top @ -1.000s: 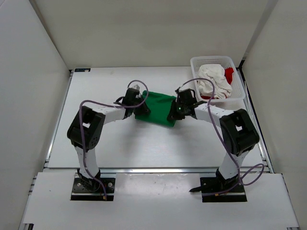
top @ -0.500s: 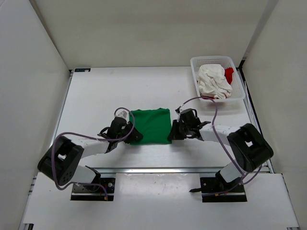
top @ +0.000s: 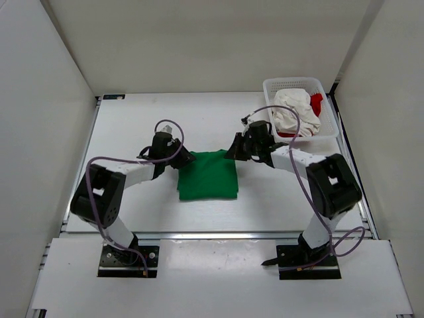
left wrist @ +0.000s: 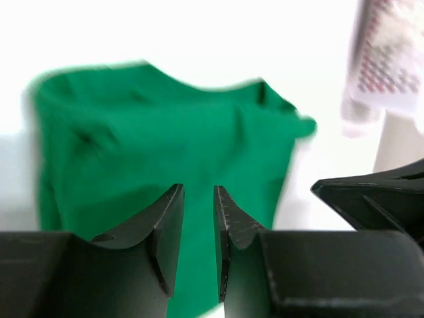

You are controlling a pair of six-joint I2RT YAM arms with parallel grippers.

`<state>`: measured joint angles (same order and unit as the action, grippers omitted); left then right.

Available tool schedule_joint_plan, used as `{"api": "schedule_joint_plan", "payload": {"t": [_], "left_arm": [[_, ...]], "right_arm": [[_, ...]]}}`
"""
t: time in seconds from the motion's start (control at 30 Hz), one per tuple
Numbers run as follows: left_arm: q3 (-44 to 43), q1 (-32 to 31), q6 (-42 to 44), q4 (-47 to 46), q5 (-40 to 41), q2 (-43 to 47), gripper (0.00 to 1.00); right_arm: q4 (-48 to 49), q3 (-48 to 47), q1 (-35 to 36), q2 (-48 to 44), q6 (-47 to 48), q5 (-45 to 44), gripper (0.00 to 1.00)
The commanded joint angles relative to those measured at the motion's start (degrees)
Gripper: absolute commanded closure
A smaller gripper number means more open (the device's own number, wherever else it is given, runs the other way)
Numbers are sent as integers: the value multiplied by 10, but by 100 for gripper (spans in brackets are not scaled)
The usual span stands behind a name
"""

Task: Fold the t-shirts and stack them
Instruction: Fold the long partially folded tshirt into a neat square, then put the neatly folded tshirt into the corner of the board with the left arm

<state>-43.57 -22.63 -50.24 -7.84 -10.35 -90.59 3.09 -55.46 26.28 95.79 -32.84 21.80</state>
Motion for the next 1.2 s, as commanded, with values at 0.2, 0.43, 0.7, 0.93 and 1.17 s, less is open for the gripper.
{"api": "schedule_joint_plan", "payload": {"t": [0.2, 0.43, 0.7, 0.93, 1.17], "left_arm": [[-78, 87, 9, 12, -41, -132, 66], [-66, 116, 0, -13, -57, -130, 65], [-46, 108, 28, 36, -15, 9, 53], [39, 71, 87, 122, 78, 79, 42], [71, 41, 116, 113, 44, 24, 29]], "right_arm": [[8, -119, -47, 172, 0, 47, 100], [20, -97, -70, 193, -11, 54, 100], [11, -127, -53, 118, -13, 74, 90], [70, 5, -13, -53, -50, 21, 48], [88, 126, -11, -167, -56, 35, 44]]}}
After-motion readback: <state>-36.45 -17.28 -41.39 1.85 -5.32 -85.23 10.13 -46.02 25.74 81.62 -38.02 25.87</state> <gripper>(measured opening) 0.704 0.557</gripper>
